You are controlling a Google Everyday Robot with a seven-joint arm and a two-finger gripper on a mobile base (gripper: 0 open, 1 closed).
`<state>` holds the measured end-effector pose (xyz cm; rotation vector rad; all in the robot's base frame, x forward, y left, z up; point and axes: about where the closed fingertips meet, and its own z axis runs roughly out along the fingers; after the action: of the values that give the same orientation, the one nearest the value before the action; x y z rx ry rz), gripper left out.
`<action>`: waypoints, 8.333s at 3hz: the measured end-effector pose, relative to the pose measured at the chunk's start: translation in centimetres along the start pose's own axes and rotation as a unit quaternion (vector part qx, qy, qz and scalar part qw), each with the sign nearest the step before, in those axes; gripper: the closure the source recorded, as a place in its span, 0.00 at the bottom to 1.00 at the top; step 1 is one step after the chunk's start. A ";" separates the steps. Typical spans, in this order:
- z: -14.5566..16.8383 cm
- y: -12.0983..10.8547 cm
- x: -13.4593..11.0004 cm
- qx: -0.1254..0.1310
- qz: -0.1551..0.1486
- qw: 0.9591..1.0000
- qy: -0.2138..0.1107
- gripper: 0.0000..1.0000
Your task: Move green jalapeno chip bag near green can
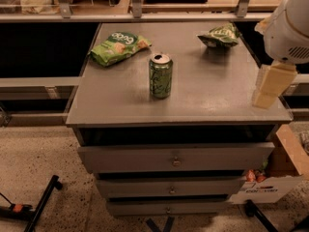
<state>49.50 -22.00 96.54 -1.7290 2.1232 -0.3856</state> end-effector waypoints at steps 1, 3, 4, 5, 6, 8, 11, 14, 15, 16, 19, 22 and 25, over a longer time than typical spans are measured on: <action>2.4 -4.3 -1.1 0.069 -0.023 0.997 0.007 0.00; 2.2 -5.2 -1.2 0.087 -0.027 0.996 0.006 0.00; 3.2 -6.4 -0.1 0.102 0.002 0.994 0.030 0.00; 5.6 -9.4 1.7 0.120 0.036 0.991 0.043 0.00; 7.5 -12.6 3.1 0.145 0.060 0.987 0.043 0.00; 11.0 -18.6 2.6 0.190 0.061 0.980 -0.023 0.00; 17.1 -23.1 -0.9 0.203 0.051 0.976 -0.063 0.00; 22.3 -24.0 -1.7 0.183 0.058 0.981 -0.036 0.64; 22.1 -23.9 -1.5 0.185 0.057 0.981 -0.033 0.87; 20.6 -24.0 -0.7 0.201 0.061 0.977 -0.033 1.00; 11.2 -19.3 2.6 0.296 0.060 0.949 -0.086 1.00; 8.2 -11.4 0.3 0.340 -0.009 0.921 -0.193 1.00; 7.9 -7.3 -3.9 0.351 -0.157 0.905 -0.183 1.00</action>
Offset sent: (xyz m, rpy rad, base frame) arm 0.0451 0.0016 -0.0014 -0.0516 -0.1171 0.0171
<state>60.15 -19.50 93.13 -1.5310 1.2183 -0.7387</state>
